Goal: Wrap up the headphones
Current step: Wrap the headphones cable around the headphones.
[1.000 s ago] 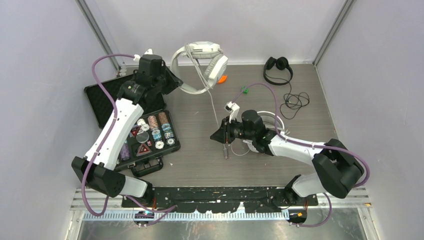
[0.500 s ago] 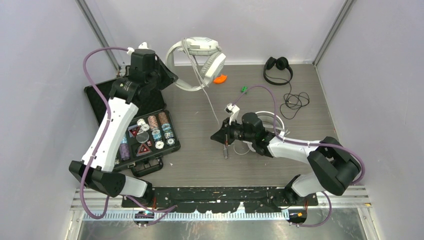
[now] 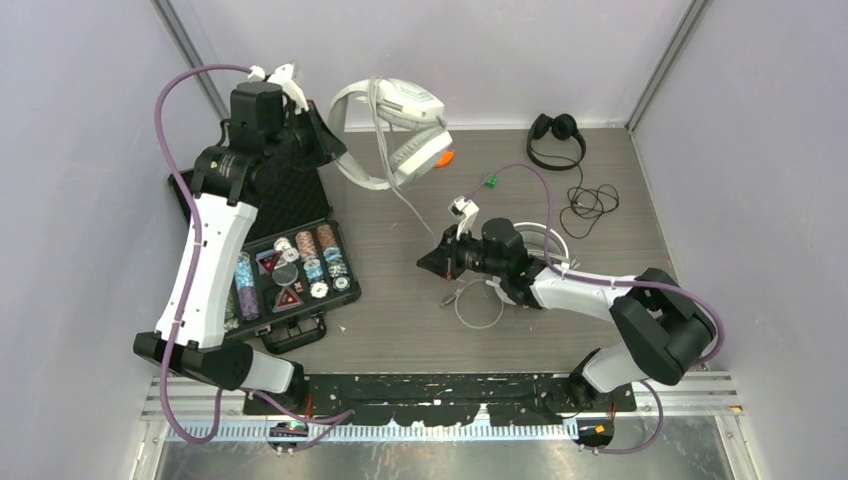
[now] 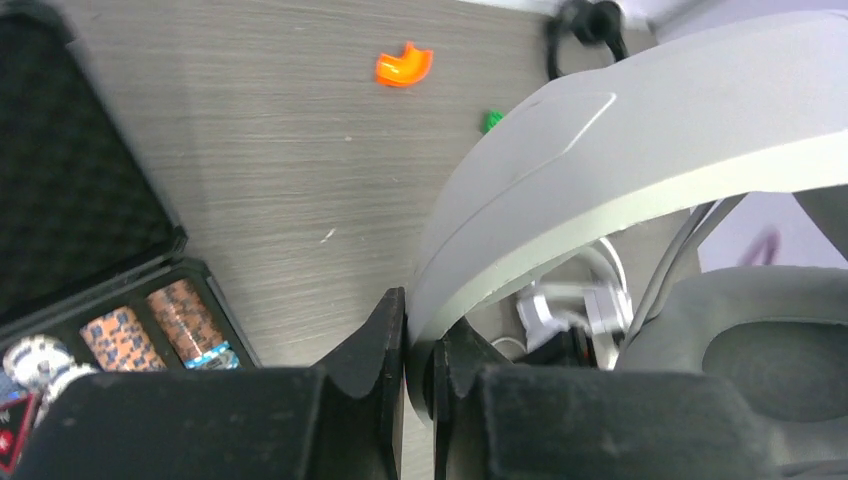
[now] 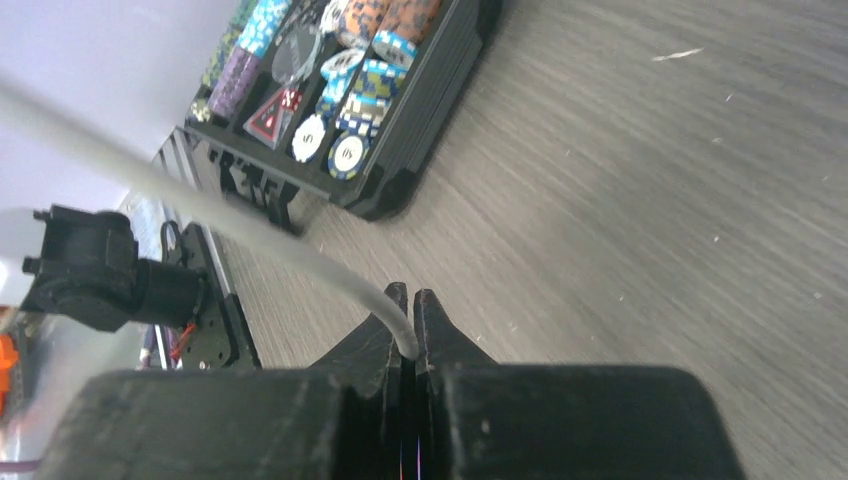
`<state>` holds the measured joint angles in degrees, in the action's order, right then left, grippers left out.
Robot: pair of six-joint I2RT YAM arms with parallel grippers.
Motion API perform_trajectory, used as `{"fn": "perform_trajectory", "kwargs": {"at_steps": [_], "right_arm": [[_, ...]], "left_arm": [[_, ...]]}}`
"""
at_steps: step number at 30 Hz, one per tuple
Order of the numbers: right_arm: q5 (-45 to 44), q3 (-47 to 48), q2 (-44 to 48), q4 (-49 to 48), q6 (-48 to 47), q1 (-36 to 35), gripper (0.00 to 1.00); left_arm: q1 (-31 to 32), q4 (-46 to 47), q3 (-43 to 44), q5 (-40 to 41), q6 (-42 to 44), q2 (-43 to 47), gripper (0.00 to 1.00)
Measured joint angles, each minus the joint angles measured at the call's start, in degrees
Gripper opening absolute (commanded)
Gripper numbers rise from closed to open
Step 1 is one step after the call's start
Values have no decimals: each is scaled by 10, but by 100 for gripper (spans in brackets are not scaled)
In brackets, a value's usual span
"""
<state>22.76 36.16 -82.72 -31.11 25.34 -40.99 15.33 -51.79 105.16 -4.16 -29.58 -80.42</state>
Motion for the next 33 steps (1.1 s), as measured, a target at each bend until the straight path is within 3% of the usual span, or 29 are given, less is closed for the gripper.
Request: {"fn": "perform_trajectory", "kwargs": {"at_steps": [7, 12, 21, 27, 33], "right_arm": [[20, 55, -18, -5, 49, 45, 0], [53, 87, -14, 2, 84, 82, 0], [105, 128, 69, 132, 108, 105, 0], [141, 159, 111, 214, 117, 104, 0], [184, 180, 120, 306, 121, 103, 0]], "left_arm": [[-2, -62, 88, -149, 108, -25, 0], [-4, -75, 90, -219, 184, -26, 0], [-3, -78, 71, -328, 387, -23, 0], [2, -78, 10, -398, 560, 16, 0], [27, -127, 30, -407, 709, -6, 0]]}}
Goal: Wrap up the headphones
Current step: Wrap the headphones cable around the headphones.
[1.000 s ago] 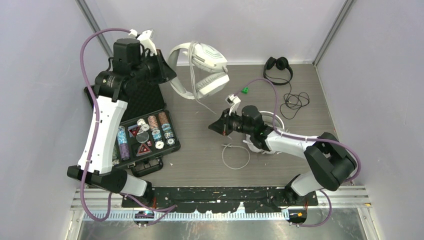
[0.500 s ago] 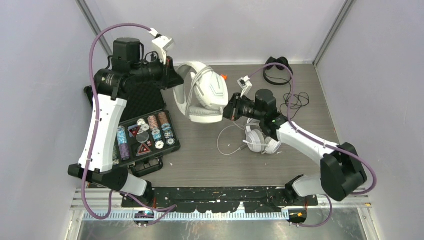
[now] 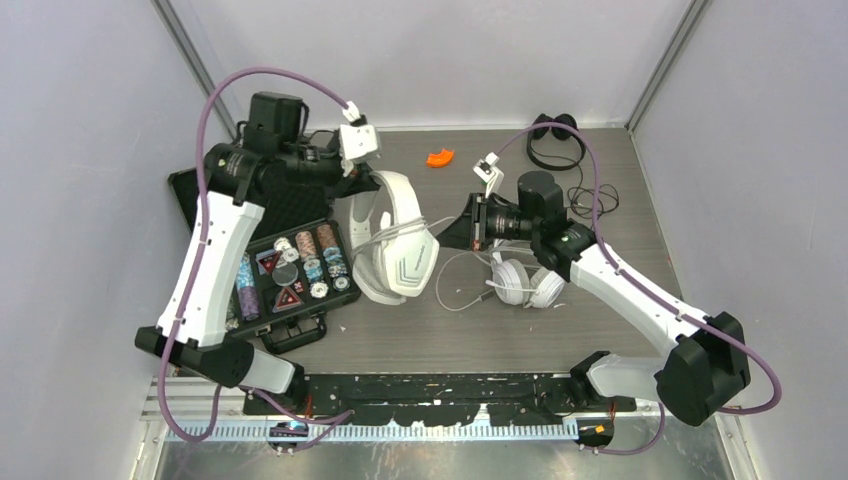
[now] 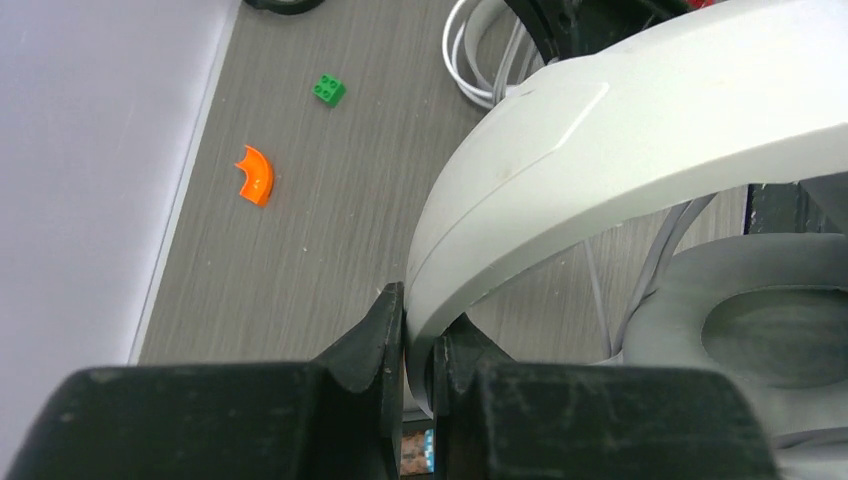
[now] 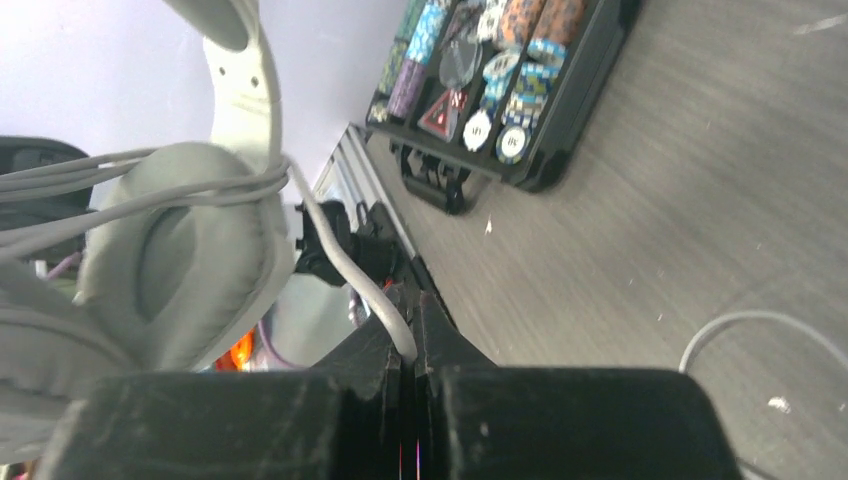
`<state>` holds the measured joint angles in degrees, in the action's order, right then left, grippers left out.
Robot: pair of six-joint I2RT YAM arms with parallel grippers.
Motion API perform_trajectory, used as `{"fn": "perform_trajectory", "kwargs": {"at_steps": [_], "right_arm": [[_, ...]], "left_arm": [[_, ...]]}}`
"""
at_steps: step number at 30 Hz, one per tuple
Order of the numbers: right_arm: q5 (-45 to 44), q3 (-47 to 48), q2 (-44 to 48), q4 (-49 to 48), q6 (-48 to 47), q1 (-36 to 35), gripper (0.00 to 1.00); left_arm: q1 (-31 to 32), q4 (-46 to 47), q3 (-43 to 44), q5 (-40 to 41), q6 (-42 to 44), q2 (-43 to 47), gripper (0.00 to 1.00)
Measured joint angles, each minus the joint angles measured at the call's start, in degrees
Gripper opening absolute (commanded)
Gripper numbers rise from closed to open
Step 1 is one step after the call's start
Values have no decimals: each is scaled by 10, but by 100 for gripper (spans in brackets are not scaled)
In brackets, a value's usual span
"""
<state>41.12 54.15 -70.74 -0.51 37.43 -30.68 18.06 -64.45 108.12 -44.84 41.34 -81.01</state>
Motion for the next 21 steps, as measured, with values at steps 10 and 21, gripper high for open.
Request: {"fn": "perform_trajectory", "kwargs": {"at_steps": [10, 21], "right_arm": [[82, 8, 0, 76, 29, 0, 3], [144, -7, 0, 33, 78, 2, 10]], "left_arm": [[104, -14, -20, 163, 119, -30, 0], [126, 44, -66, 228, 153, -22, 0]]}}
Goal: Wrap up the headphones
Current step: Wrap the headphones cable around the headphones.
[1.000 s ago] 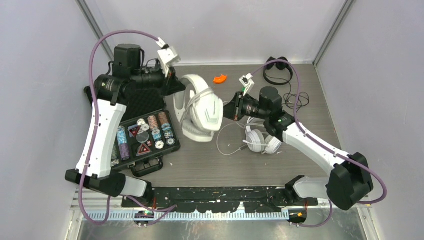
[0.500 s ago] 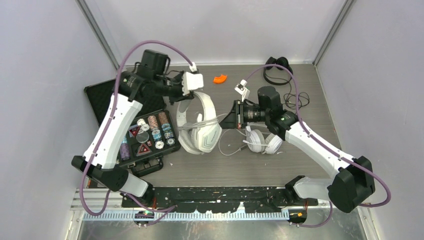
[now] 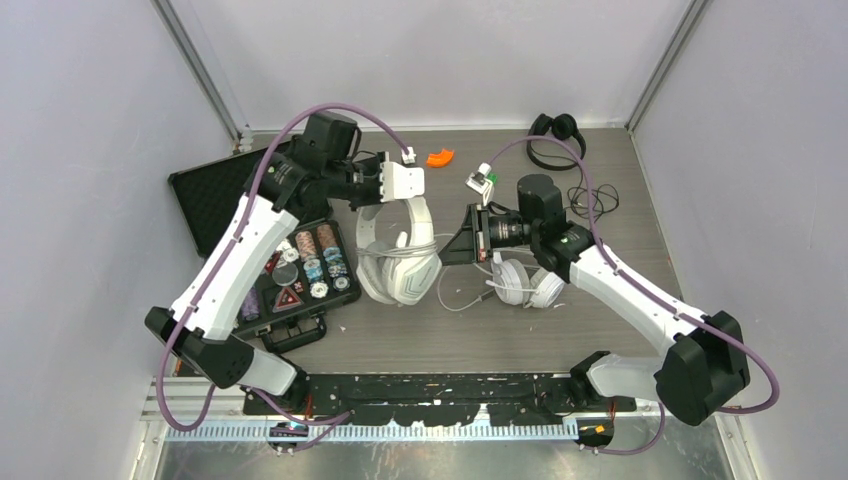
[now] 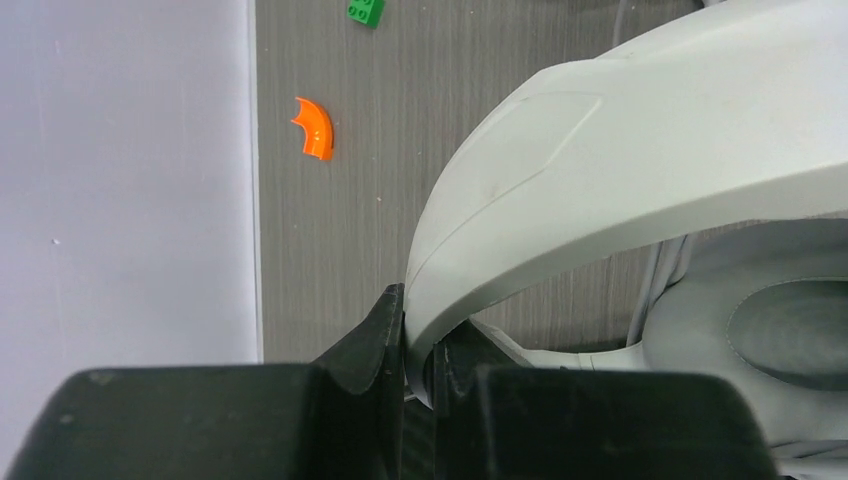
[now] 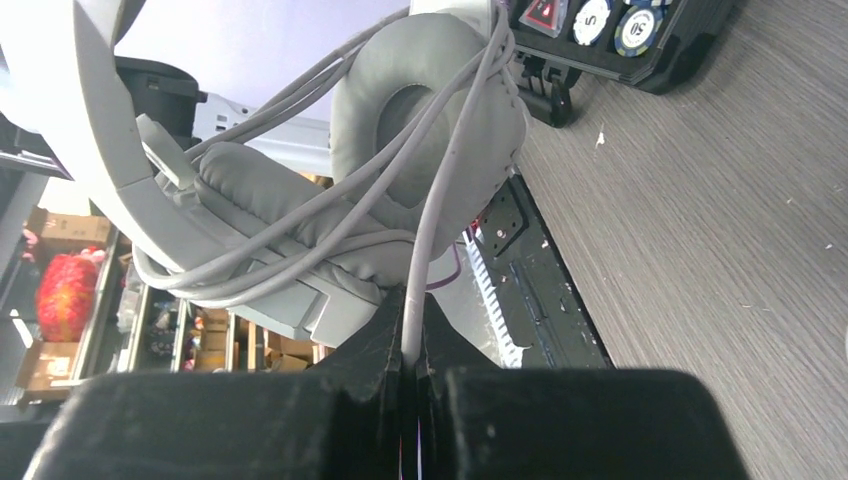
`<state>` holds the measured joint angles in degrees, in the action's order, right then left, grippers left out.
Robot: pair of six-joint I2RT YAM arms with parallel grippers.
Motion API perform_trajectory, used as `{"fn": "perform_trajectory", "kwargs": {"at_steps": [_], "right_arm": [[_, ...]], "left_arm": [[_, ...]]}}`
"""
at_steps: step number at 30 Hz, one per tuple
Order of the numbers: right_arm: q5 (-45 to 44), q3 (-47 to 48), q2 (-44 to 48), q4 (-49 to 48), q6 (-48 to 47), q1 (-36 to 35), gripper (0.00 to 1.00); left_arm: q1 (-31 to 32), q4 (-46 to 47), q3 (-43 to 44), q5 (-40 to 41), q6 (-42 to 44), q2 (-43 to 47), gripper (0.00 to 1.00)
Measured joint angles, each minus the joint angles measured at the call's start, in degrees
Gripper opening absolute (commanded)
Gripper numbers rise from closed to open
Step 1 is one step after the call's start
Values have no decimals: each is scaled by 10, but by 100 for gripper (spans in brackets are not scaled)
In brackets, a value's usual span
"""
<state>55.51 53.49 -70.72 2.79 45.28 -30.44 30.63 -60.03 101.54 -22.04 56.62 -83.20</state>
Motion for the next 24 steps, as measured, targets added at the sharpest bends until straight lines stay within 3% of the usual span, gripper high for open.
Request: {"fn": "perform_trajectory", "kwargs": {"at_steps": [6, 13, 24], "right_arm": [[30, -23, 0, -55, 42, 3, 14], [48, -23, 2, -89, 54, 4, 4], [34, -23, -2, -188, 150, 4, 14]], "left_arm": [[0, 15, -30, 23, 18, 10, 0], [1, 36, -45, 47, 38, 7, 0], [2, 88, -68, 85, -29, 8, 0]]}}
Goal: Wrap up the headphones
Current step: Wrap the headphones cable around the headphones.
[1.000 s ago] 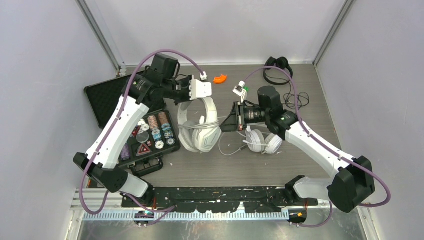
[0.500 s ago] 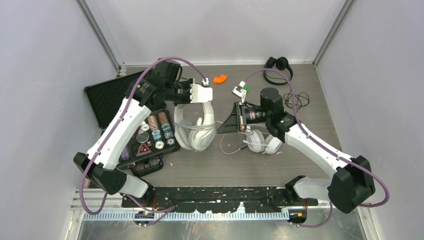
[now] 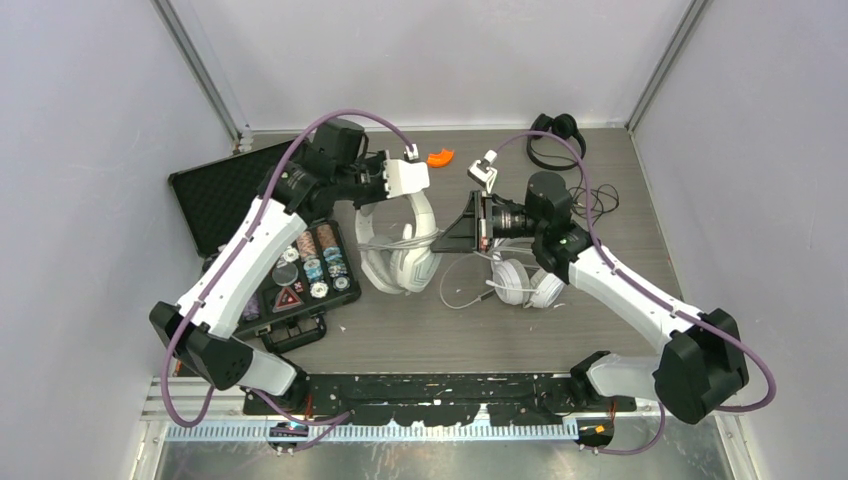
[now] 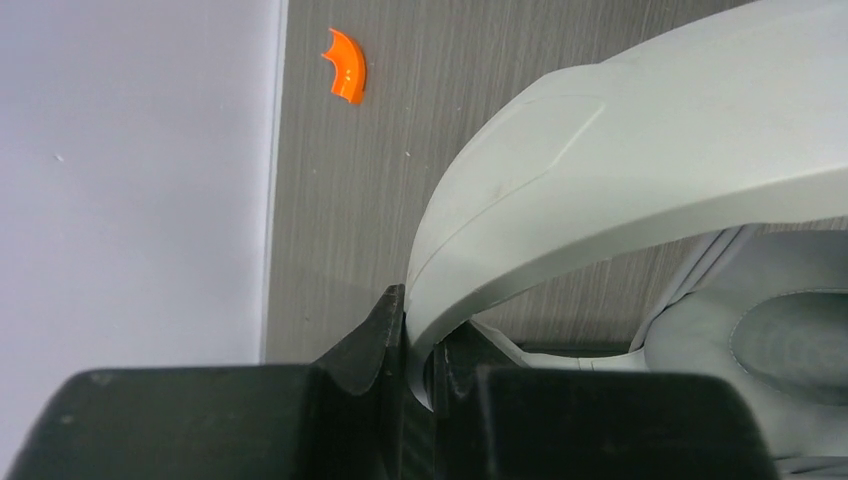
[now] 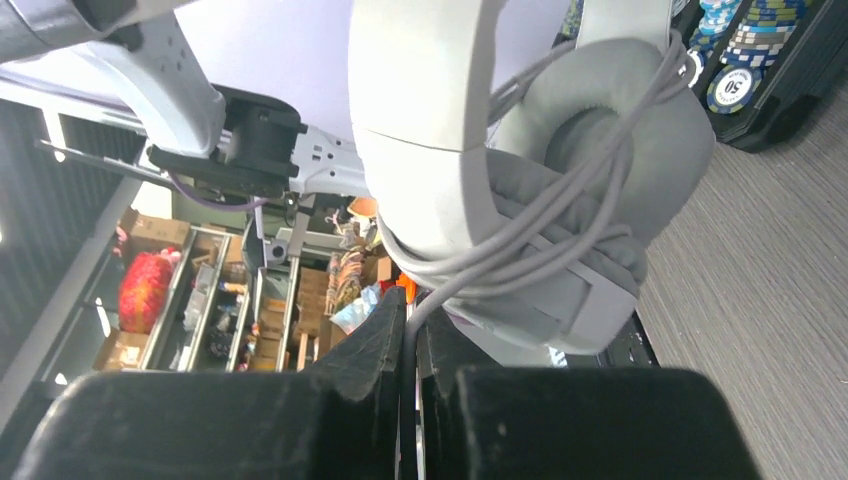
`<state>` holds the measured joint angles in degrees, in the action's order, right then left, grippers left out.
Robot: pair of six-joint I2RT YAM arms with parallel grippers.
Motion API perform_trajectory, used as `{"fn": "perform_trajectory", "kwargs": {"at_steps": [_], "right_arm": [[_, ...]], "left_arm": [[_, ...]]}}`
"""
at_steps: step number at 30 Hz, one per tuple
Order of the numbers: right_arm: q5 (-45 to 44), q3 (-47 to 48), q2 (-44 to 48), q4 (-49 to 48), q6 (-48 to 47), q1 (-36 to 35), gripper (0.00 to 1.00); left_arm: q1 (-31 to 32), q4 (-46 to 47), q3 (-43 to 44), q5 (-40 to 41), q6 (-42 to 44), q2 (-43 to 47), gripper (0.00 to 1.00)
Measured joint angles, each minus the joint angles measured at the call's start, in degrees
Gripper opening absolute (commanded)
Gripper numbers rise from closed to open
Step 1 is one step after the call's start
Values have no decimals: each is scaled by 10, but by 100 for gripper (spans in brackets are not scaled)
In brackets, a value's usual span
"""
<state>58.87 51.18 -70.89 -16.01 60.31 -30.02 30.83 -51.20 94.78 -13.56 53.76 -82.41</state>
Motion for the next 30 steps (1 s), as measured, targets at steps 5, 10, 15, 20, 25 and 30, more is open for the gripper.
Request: {"fn": "perform_trajectory", "kwargs": {"at_steps": [5, 10, 15, 20, 25, 30], "right_arm": [[-15, 0, -15, -22, 37, 0, 15], [-27, 0, -28, -43, 65, 1, 17], [-29, 0, -31, -73, 86, 1, 20], [-29, 2, -34, -97, 95, 1, 21], [-42, 19, -63, -110, 99, 1, 21], [-58, 33, -98, -114, 101, 1, 21]], "left_arm": [[1, 22, -30, 41, -52, 1, 0], [1, 27, -41, 95, -90, 1, 0], [0, 27, -41, 137, -121, 0, 0], [-2, 26, -41, 183, -157, -2, 0], [-6, 22, -39, 227, -214, -23, 0], [-6, -7, -10, 262, -295, -64, 0]]}}
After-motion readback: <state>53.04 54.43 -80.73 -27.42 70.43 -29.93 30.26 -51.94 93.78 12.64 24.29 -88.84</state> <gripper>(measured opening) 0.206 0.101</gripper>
